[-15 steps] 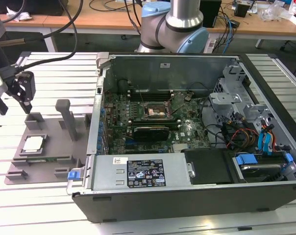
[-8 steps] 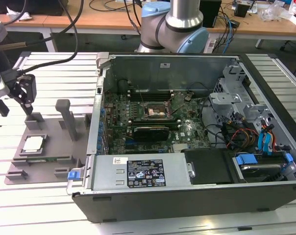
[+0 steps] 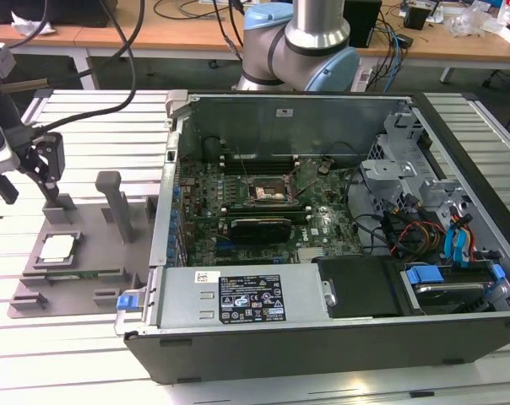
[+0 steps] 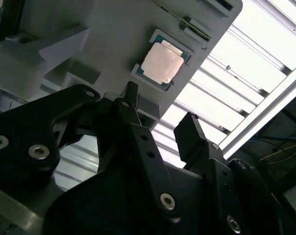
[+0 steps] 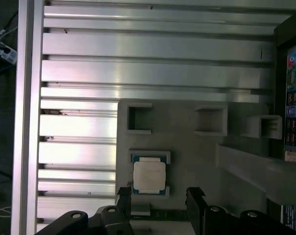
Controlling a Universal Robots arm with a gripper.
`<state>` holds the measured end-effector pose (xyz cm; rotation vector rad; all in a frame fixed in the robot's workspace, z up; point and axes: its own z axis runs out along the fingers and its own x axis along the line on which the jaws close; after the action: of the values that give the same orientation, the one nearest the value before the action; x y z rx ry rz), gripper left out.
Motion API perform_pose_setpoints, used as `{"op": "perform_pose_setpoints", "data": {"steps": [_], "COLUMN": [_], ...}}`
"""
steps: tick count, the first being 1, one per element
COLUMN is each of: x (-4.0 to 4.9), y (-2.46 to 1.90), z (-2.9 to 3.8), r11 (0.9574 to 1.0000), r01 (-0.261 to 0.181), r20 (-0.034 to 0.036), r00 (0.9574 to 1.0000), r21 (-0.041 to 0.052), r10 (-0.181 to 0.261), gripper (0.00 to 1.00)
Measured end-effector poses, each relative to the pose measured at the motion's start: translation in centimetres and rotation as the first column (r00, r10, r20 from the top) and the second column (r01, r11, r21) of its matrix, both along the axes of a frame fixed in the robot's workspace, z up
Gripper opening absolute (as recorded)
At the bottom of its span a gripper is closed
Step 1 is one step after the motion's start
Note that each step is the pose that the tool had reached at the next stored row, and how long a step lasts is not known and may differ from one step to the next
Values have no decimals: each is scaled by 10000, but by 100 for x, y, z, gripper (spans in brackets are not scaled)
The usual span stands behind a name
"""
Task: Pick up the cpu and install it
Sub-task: 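Pick up the cpu and move it towards the insertion slot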
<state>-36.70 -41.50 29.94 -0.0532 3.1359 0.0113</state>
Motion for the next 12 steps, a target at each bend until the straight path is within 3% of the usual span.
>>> {"op": "perform_pose_setpoints", "data": {"steps": [12], "x": [0], "y": [0], "z": [-110], "r11": [10000], "r01": [1], "r20": [0], "r00": [10000], "r21": [0], "r10": [-1], "gripper": [57]}}
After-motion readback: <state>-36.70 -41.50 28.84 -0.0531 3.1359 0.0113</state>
